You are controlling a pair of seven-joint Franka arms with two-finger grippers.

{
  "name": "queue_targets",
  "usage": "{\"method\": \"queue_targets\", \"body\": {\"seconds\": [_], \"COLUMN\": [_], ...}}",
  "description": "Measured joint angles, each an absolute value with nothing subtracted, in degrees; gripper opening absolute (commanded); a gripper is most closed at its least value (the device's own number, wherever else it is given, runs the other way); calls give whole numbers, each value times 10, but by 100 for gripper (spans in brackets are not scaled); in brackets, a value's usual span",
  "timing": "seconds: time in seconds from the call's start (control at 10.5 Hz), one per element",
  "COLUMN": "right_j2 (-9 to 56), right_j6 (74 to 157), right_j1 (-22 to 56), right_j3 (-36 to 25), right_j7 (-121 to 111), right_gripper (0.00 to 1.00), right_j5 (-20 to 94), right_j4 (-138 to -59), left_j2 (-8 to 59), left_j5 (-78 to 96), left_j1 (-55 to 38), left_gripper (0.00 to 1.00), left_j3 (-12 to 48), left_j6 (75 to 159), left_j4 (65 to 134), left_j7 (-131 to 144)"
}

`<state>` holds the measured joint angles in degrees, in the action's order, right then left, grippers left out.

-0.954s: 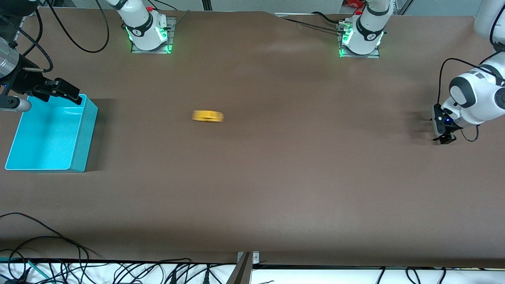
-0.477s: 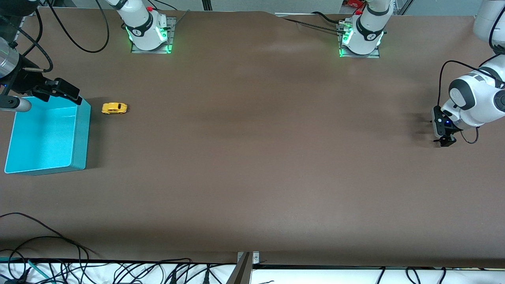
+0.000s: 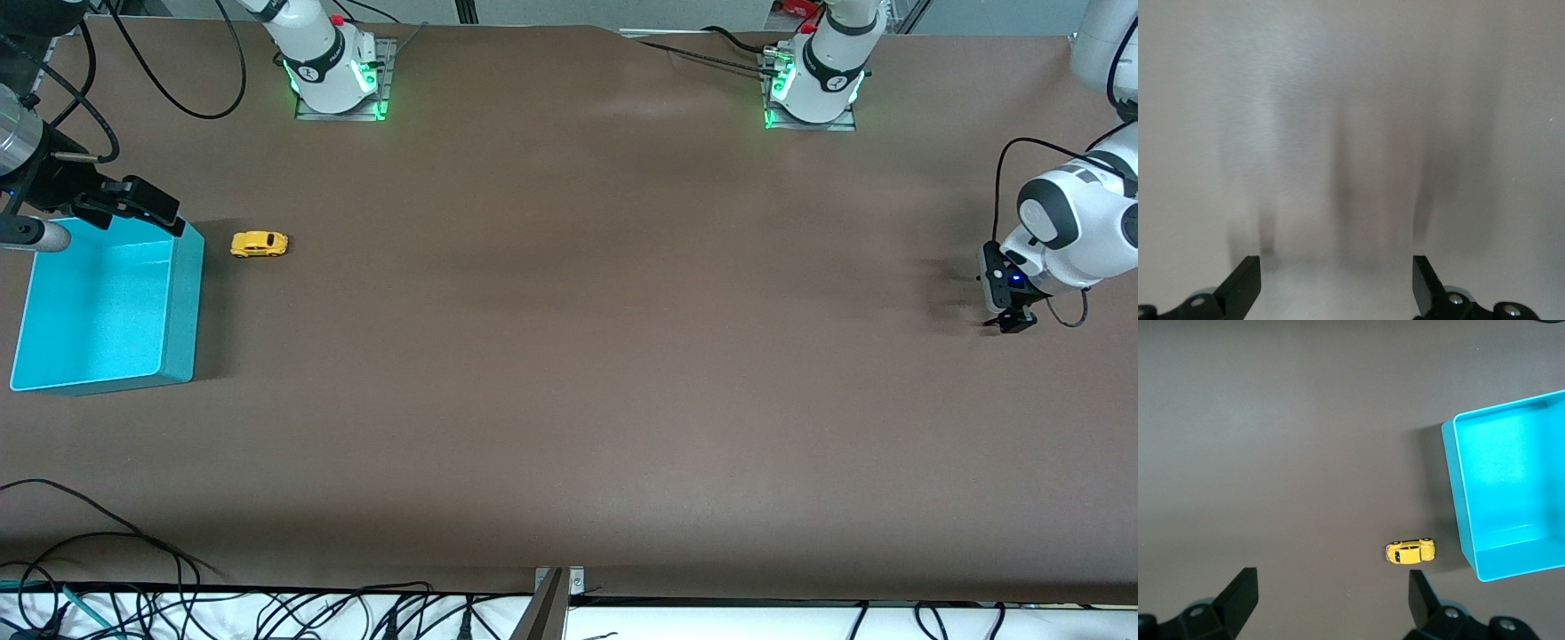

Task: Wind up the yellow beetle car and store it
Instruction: 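Reach the right gripper to the car while the left gripper withdraws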

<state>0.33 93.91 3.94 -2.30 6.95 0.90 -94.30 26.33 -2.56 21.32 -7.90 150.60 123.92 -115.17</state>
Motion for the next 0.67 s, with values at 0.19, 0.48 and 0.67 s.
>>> {"method": "queue_targets", "body": {"seconds": [0.19, 0.48, 0.67], "right_j2": [3, 3, 5], "right_j6": [939, 939, 938], "right_j1": [39, 39, 39], "right_j3": [-23, -24, -24], "right_j7": [69, 70, 70], "right_gripper": [100, 100, 100], "right_j5": [9, 9, 9], "right_j4": [-943, -943, -943], "left_j2": [215, 125, 73], "left_j5": [-26, -26, -26], "left_j1": [208, 194, 185], "left_gripper": [100, 100, 100], "left_j3": [-74, -73, -73], "left_j6": [1480, 1449, 1446], "left_j4": [1240, 1255, 1266], "left_j7": [-1152, -1152, -1152]}}
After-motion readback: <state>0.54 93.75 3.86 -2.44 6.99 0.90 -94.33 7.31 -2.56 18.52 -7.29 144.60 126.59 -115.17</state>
